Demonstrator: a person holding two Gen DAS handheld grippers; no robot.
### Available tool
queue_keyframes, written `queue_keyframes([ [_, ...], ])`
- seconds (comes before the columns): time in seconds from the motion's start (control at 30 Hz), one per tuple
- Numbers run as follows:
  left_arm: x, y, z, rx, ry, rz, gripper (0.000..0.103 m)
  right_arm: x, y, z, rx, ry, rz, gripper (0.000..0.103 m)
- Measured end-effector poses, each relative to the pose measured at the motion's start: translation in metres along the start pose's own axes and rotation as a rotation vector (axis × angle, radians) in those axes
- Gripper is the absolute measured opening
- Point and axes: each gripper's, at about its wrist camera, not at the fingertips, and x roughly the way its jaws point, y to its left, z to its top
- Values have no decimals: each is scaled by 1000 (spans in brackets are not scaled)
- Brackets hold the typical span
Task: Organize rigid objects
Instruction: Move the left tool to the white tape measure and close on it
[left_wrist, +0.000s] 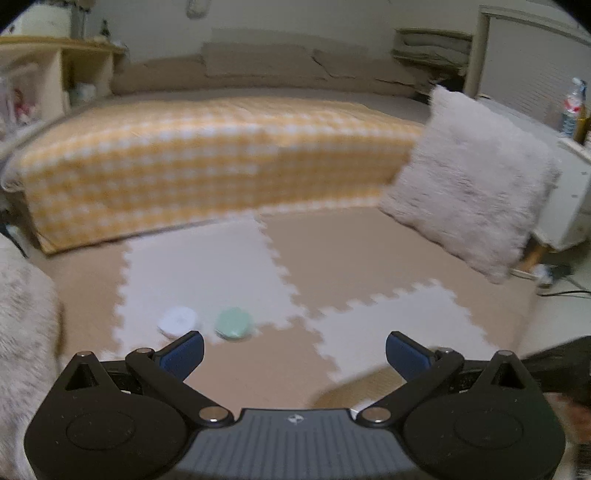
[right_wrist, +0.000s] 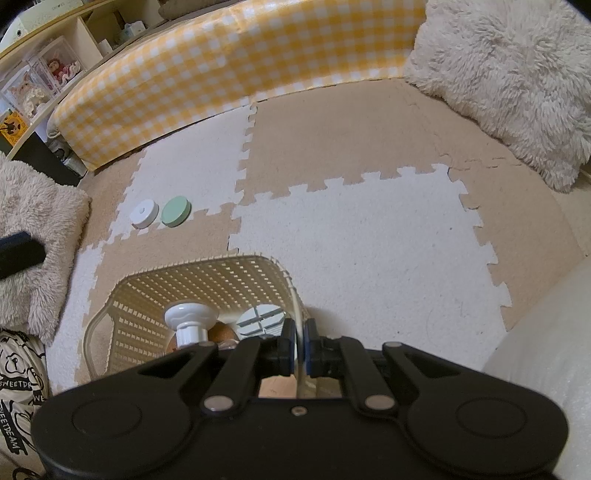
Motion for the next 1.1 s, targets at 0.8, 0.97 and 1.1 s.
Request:
queue_keyframes([
  [0.8,158,111,-34,-234,-2,221,103,0,4,2,-12,-7,-7,5],
  [0.97,177,118,-36,-223,13,257,103,1,5,3,-15,-5,-7,6],
  [1.1,188,116,-36,-186,28,279,84,1,5,3,-12,-5,-4,6],
])
